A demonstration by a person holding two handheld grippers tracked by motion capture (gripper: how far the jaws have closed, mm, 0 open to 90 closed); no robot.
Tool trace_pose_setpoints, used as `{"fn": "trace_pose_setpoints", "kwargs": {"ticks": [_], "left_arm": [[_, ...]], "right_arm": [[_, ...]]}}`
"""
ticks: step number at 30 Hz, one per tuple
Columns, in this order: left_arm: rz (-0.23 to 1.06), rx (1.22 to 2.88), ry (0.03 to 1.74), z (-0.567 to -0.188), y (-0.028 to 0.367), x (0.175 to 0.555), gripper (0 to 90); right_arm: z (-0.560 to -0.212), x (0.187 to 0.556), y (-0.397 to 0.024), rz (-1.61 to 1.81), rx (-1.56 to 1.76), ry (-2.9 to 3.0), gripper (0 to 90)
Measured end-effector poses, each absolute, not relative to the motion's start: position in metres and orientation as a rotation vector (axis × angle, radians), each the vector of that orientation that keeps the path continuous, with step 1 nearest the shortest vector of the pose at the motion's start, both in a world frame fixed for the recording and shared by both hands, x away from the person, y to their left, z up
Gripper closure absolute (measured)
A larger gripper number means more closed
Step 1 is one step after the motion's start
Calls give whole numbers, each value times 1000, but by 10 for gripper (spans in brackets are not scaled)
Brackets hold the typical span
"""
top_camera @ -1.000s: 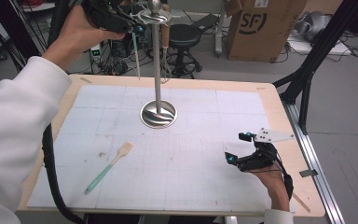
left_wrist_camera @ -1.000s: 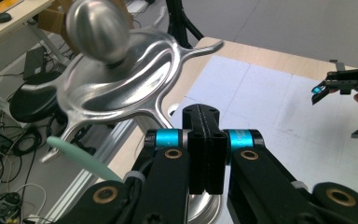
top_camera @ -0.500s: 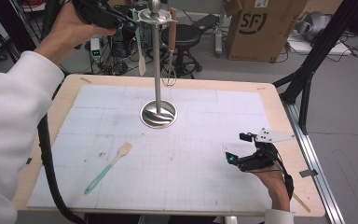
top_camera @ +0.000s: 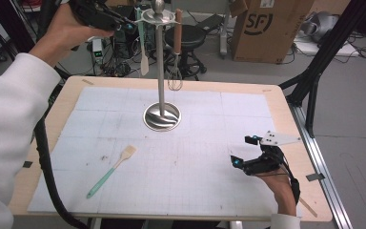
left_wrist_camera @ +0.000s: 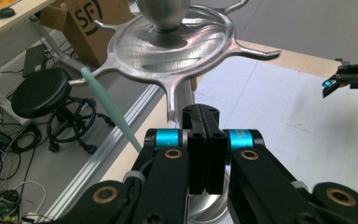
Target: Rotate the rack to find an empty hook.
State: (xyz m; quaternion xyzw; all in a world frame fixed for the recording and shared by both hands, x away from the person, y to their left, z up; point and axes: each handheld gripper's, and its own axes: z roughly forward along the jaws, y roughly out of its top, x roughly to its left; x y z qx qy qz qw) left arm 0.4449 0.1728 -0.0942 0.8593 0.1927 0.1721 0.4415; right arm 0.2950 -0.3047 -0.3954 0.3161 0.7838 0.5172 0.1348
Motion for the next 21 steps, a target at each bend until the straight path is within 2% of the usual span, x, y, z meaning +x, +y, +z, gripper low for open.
{"fn": "trace_pose_setpoints", "kwargs": {"ticks": [4, 8, 11, 14, 16, 21], "left_arm": [[430, 2146, 460, -95, 180, 435, 865], [462, 2132, 425, -93, 186, 422, 792], [489, 2103, 420, -99, 191, 413, 693], [523, 2148, 417, -107, 196, 405, 607], [509, 2114, 405, -112, 202, 400, 571], [502, 2126, 413, -129, 211, 387, 415]], "right_arm": [[-399, 291, -306, 1492, 921, 2287, 0], [-399, 288, -308, 1491, 936, 2280, 0], [-398, 288, -310, 1497, 934, 2270, 0], [-398, 289, -311, 1499, 937, 2265, 0], [-398, 290, -311, 1500, 940, 2263, 0], [-396, 291, -313, 1507, 940, 2251, 0]]}}
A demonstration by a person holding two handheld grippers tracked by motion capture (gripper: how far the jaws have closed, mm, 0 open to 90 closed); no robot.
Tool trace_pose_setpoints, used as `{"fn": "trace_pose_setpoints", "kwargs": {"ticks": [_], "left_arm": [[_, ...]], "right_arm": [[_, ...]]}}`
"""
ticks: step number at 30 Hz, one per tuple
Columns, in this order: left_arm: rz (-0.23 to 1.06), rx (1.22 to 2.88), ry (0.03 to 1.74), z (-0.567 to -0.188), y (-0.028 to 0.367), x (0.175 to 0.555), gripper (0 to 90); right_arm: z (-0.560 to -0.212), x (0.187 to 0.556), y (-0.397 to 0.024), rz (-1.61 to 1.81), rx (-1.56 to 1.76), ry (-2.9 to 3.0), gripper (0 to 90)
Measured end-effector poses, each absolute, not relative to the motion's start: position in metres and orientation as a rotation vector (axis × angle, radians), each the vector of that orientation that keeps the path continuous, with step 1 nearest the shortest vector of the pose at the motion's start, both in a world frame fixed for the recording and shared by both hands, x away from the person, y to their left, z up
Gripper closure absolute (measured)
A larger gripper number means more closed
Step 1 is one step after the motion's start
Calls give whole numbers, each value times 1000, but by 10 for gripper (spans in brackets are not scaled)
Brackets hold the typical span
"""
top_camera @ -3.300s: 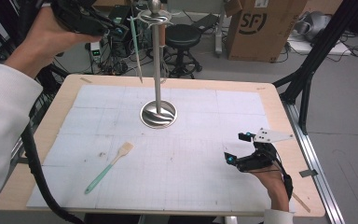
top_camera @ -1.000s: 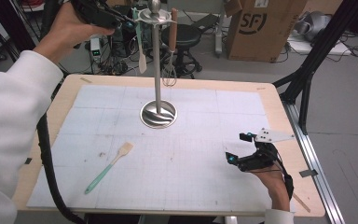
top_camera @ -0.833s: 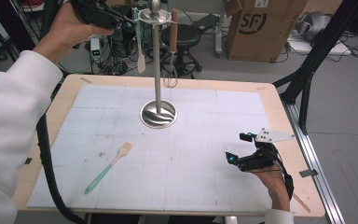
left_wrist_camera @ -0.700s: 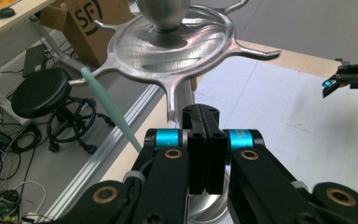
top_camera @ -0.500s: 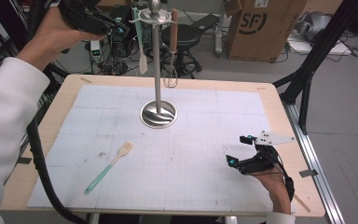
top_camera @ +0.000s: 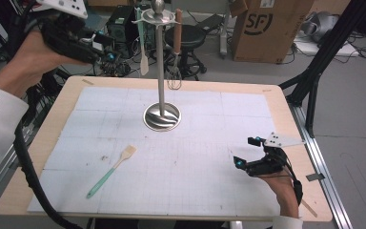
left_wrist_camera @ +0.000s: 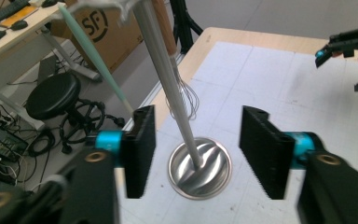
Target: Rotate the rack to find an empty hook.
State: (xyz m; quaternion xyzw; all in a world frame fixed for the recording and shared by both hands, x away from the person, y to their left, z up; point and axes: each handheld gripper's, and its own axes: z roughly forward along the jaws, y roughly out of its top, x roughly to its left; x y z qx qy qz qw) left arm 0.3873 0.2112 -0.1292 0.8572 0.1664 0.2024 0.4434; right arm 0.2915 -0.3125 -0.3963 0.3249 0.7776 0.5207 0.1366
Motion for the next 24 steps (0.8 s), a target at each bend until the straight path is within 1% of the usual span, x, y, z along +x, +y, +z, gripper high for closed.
{"fn": "trace_pose_setpoints", "kwargs": {"ticks": [2, 4, 5, 7, 10, 21, 24], "left_arm": [[492, 2119, 419, -137, 215, 384, 330], [486, 2130, 401, -144, 219, 381, 287], [480, 2133, 400, -148, 220, 380, 250], [461, 2126, 394, -156, 224, 378, 150], [444, 2113, 390, -166, 229, 374, 25], [414, 2099, 385, -191, 249, 361, 17], [398, 2095, 413, -200, 255, 358, 17]], "right_arm": [[-397, 292, -313, 1506, 942, 2249, 0], [-397, 291, -313, 1508, 948, 2249, 0], [-397, 291, -313, 1507, 948, 2248, 0], [-397, 291, -313, 1508, 946, 2248, 0], [-397, 291, -313, 1502, 944, 2247, 0], [-396, 293, -314, 1507, 948, 2246, 0], [-396, 294, -314, 1510, 952, 2241, 0]]}}
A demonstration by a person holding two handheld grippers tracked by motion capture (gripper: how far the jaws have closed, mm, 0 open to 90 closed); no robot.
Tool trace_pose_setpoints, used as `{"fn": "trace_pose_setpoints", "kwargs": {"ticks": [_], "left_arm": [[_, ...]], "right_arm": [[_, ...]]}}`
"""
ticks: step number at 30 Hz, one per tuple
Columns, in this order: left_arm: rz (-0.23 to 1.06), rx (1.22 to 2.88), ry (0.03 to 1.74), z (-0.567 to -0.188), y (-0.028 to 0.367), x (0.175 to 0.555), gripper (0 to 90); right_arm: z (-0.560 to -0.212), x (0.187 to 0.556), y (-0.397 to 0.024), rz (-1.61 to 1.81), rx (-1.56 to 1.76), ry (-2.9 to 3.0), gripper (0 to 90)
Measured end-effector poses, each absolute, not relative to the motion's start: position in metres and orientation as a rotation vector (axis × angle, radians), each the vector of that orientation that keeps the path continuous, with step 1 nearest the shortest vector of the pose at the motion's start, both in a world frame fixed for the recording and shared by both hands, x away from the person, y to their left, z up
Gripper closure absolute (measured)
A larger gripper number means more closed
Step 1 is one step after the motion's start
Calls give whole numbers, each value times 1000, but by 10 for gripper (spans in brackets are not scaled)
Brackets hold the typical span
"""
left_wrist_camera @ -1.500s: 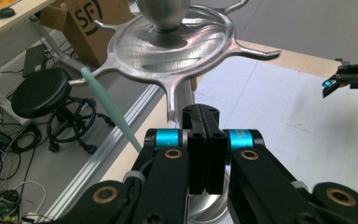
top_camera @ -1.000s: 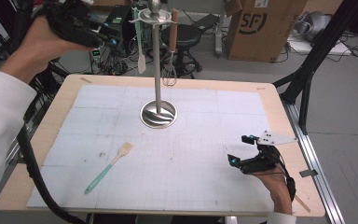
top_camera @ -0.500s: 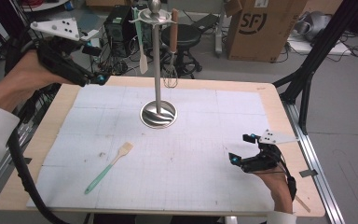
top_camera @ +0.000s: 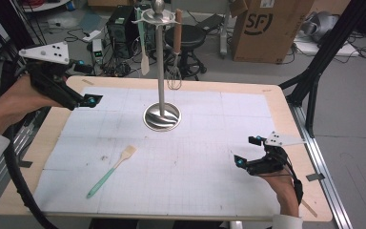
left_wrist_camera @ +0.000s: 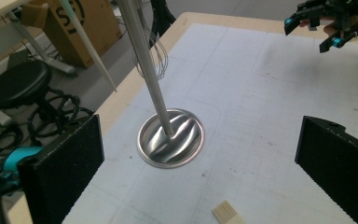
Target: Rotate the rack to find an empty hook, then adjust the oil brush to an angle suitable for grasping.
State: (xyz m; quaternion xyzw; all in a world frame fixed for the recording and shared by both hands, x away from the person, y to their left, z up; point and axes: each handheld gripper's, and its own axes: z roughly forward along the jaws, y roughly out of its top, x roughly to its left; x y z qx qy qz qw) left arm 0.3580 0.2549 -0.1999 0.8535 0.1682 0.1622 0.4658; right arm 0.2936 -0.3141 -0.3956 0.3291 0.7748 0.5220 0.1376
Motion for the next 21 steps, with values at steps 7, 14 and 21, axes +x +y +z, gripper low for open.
{"fn": "trace_pose_setpoints", "kwargs": {"ticks": [7, 14, 21], "left_arm": [[386, 2114, 432, -215, 262, 353, 17], [370, 2148, 406, -228, 261, 349, 20], [329, 2189, 367, -239, 256, 351, 114]], "right_arm": [[-394, 296, -315, 1513, 944, 2239, 0], [-393, 294, -318, 1513, 951, 2224, 0], [-394, 294, -319, 1505, 952, 2227, 0]]}}
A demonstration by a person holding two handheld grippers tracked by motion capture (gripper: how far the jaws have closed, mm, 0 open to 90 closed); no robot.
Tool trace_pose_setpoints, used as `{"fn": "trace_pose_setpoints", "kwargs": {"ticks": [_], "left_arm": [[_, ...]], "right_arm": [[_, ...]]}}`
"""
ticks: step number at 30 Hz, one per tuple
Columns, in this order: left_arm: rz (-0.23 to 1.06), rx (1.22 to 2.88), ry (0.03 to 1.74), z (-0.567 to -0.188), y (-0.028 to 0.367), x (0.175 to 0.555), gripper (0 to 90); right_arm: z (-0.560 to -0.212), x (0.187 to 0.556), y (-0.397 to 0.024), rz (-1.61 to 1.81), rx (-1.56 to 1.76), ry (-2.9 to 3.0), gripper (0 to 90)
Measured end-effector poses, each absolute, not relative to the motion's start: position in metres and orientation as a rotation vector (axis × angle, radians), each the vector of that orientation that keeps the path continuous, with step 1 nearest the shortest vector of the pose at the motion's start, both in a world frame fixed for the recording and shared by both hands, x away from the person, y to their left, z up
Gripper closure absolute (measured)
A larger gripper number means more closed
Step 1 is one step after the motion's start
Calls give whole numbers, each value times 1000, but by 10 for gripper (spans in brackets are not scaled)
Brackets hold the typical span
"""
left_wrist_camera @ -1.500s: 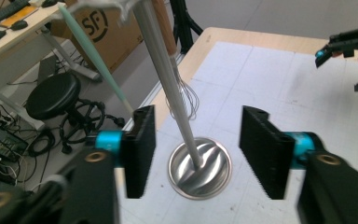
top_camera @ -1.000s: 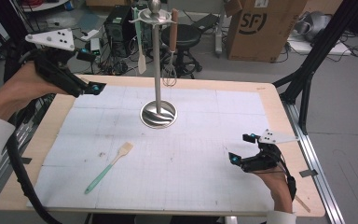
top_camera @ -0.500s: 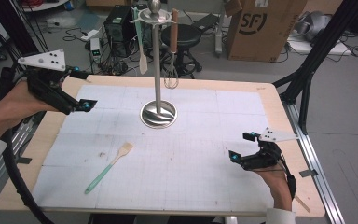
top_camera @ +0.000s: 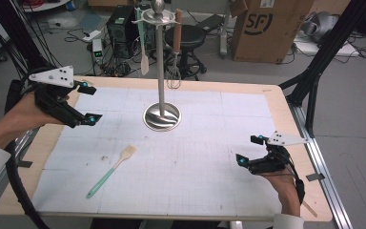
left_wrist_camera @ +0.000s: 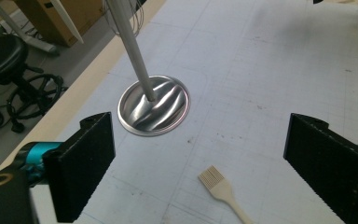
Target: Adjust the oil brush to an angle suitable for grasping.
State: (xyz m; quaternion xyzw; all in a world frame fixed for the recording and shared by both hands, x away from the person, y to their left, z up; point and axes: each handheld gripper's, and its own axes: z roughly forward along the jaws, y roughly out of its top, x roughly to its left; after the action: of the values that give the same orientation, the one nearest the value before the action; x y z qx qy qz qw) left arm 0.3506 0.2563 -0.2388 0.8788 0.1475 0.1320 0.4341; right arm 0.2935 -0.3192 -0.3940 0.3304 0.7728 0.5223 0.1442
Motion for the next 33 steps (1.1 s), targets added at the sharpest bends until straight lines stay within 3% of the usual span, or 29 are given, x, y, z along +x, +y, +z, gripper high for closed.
{"fn": "trace_pose_setpoints", "kwargs": {"ticks": [4, 10, 24, 33], "left_arm": [[283, 2219, 339, -245, 254, 351, 249], [252, 2266, 311, -253, 248, 353, 365], [154, 2410, 246, -274, 233, 346, 839], [139, 2443, 274, -290, 232, 344, 897]], "right_arm": [[-394, 293, -320, 1502, 962, 2227, 0], [-396, 294, -320, 1498, 966, 2230, 0], [-395, 293, -320, 1500, 960, 2229, 0], [-394, 292, -319, 1499, 951, 2231, 0]]}}
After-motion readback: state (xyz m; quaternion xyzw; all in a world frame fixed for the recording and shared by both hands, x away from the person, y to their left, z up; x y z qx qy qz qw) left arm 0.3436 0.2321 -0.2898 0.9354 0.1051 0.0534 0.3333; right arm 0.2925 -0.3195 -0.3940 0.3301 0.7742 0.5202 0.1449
